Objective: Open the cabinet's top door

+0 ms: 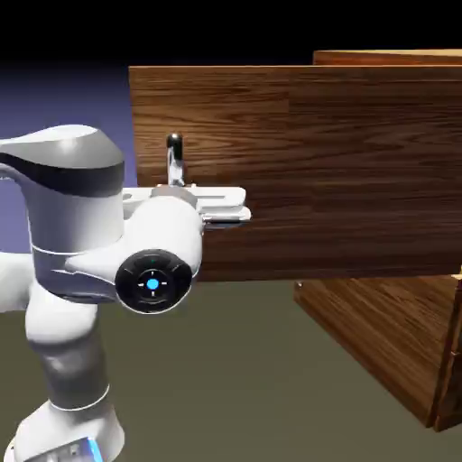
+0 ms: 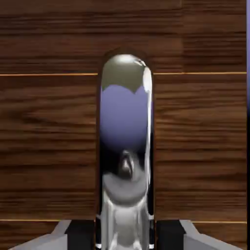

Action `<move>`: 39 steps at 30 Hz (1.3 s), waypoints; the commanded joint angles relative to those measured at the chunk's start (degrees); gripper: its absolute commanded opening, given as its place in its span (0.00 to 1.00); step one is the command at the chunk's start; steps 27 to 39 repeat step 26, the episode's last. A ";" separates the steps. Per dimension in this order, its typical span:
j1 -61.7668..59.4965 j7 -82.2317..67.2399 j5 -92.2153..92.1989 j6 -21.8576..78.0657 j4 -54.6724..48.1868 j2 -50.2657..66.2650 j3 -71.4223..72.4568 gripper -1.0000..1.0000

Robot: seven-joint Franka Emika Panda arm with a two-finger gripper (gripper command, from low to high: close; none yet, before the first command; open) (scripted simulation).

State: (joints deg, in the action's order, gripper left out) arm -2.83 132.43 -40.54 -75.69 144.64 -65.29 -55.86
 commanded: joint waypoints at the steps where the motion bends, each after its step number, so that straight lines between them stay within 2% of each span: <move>1: 1.96 -0.11 0.96 1.55 -2.17 0.72 -1.64 0.00; 8: 14.17 -1.39 5.47 12.21 -16.34 5.96 -11.55 0.00; 18: 2.12 -16.32 -1.12 24.92 -18.70 26.73 -8.50 0.00; 21: 4.15 -20.10 -1.71 29.06 -21.86 32.19 -12.10 0.00; 26: 14.53 -20.15 0.17 32.15 -28.28 32.90 -20.86 0.00; 39: 14.53 -20.15 0.17 32.15 -28.28 32.90 -20.86 0.00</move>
